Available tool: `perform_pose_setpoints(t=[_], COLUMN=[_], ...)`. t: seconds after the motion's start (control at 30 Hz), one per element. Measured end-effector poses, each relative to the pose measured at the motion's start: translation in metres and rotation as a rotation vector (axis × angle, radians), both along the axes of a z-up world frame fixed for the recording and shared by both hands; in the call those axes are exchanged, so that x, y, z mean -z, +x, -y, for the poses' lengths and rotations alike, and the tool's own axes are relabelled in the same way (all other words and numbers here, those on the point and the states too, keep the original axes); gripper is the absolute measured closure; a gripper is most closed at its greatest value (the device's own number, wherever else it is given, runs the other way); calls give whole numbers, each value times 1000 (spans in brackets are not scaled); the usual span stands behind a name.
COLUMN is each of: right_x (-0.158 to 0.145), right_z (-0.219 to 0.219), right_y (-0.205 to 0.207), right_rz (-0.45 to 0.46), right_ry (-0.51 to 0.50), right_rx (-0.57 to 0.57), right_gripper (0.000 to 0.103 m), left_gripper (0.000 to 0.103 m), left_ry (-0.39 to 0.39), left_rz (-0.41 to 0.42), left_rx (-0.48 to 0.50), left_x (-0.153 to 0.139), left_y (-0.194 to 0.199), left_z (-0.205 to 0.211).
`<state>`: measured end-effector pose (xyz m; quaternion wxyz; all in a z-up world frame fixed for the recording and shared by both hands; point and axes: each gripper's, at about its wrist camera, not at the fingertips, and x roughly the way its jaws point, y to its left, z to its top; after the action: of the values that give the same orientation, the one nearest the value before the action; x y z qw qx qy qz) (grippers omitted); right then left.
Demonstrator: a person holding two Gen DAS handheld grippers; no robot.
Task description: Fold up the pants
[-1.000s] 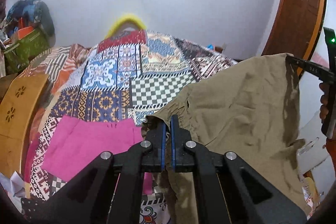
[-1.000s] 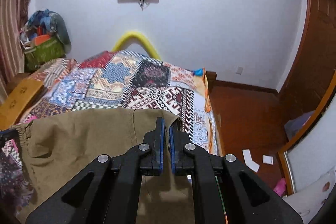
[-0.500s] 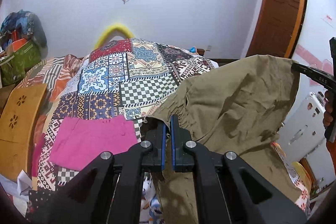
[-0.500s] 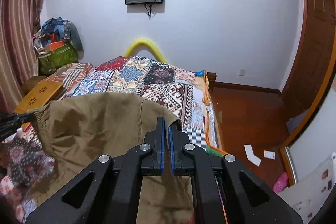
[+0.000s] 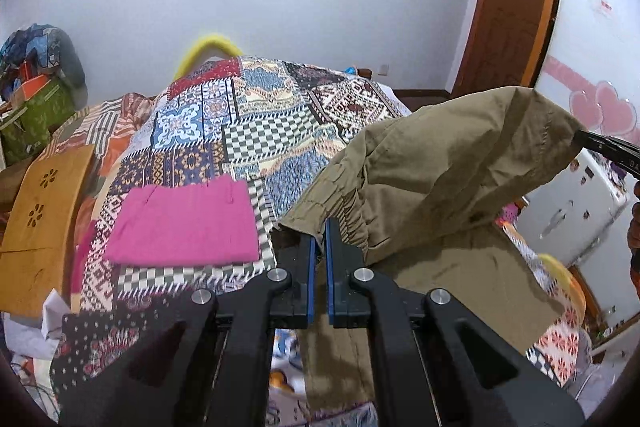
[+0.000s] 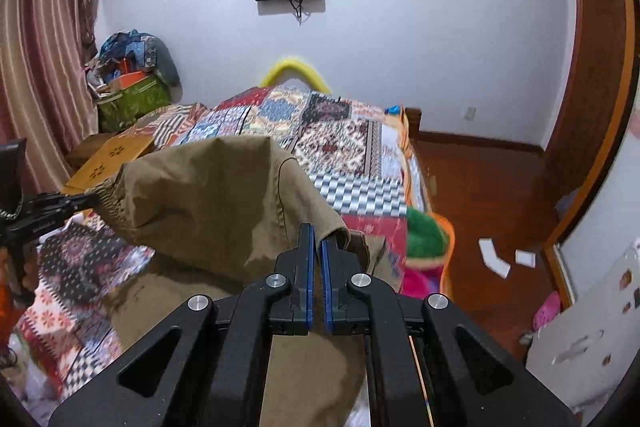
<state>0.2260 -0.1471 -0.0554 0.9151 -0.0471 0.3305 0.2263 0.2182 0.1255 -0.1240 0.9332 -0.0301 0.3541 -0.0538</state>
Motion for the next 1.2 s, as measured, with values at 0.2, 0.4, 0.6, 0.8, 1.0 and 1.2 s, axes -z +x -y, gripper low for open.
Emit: perform_pose_setpoints(t=[0.2,0.4,0.6,0.8,1.0,1.2], right_x=[17,53,100,135,150,135], right_z=[10,18,18,25,34,54], right_y=[-26,-49,-67,-80,-90,-97], right_rz=[-64,-153,-233,-316,-347,-336], right_ry=[-3,-55,-112,-138,-178,-208], right_rx=[13,14,25,38,54,84], right_gripper=[100,100,100,100,100,99], left_gripper=[99,99,99,98,99,99], left_ry=[10,-2,-20,-1,18,22], left_rz=[-35,-91,-137,-194,-269,-215], left_rx=[-4,-17,-35,-57,-102,-122], left_x=[16,42,70,96,117,88], left_y=[-24,-41,-59,-73,-81,-94], left_z=[5,4,4,4,-3,-7])
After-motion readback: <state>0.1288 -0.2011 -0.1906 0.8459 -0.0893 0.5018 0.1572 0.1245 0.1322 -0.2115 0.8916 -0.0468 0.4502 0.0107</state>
